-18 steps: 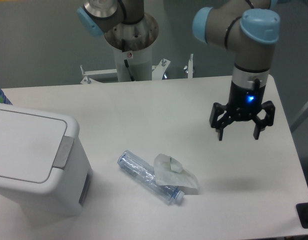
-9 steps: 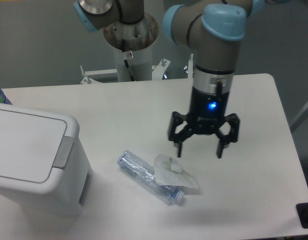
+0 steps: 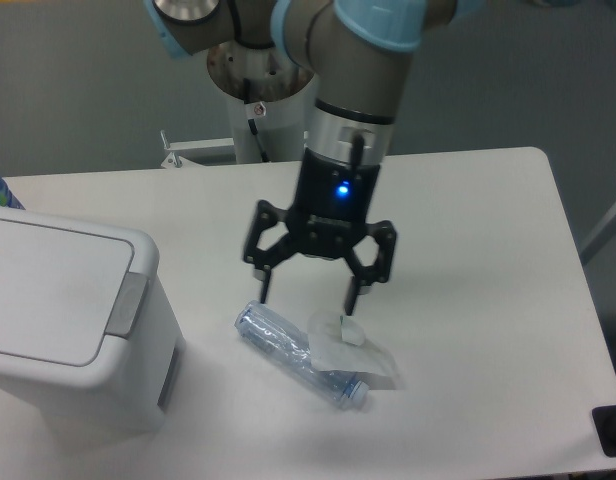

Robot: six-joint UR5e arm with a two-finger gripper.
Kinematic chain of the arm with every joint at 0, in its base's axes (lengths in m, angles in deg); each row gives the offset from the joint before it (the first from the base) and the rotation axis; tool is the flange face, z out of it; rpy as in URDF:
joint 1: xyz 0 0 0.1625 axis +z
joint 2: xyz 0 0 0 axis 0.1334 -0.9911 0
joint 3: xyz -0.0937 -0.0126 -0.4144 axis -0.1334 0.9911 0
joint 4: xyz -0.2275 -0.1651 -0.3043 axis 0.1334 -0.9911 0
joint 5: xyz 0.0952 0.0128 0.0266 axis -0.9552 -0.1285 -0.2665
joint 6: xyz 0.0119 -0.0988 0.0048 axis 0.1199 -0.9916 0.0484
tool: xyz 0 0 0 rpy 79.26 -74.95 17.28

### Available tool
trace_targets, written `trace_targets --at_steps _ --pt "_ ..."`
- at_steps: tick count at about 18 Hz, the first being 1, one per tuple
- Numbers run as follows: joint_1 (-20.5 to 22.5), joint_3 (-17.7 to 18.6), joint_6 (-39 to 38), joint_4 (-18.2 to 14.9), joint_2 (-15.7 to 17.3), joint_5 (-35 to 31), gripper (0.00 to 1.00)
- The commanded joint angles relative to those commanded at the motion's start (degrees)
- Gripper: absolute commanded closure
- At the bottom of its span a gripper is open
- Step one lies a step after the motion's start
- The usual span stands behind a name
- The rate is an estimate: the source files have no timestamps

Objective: Open the trash can
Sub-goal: 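Move the open gripper over toward the white trash can lid, then lower the open gripper onto the lid edge of the trash can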

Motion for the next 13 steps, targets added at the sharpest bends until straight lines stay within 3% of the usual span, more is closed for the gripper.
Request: trace_targets --at_steps 9,13 --pt "-4.83 0.26 -1.25 0.26 -0.61 -2.37 0.00" --pt "-7.38 0.62 -2.21 1.84 -1.75 -2.46 0.00"
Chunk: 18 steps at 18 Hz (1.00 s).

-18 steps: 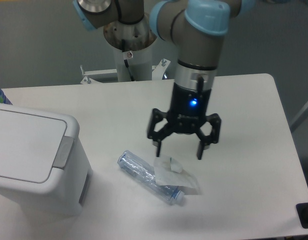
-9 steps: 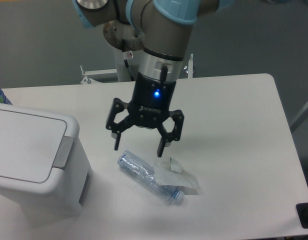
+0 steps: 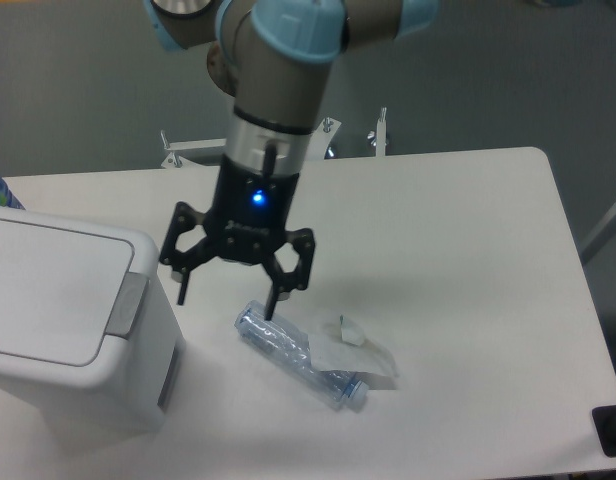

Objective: Open the trash can
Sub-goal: 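Lower the open gripper onto the lid edge of the trash can, then press the gripper against the lid edge to flip the lid open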

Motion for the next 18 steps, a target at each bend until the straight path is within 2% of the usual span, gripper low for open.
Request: trace_targets --at_steps 18 --pt "-0.88 0.97 -0.36 0.36 -0.53 -0.09 0.00"
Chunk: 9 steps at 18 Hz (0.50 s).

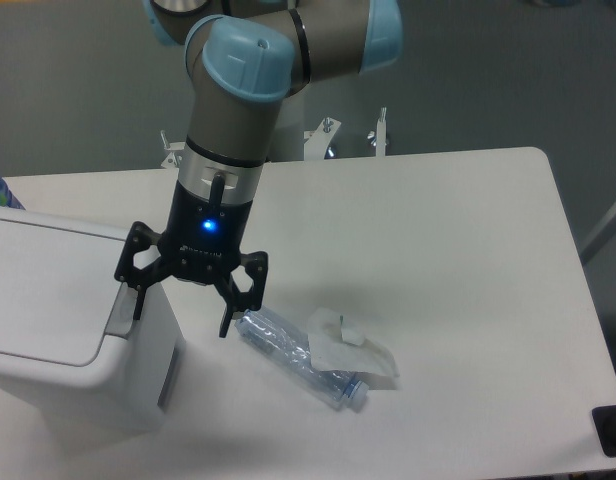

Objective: Open the trash can
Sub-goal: 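Press the gripper against the lid edge to flip the lid open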

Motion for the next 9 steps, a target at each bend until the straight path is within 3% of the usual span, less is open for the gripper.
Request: trace_targets --at_steps 9 --pt "-0.44 1.23 0.00 0.00 0.62 0.00 0.00"
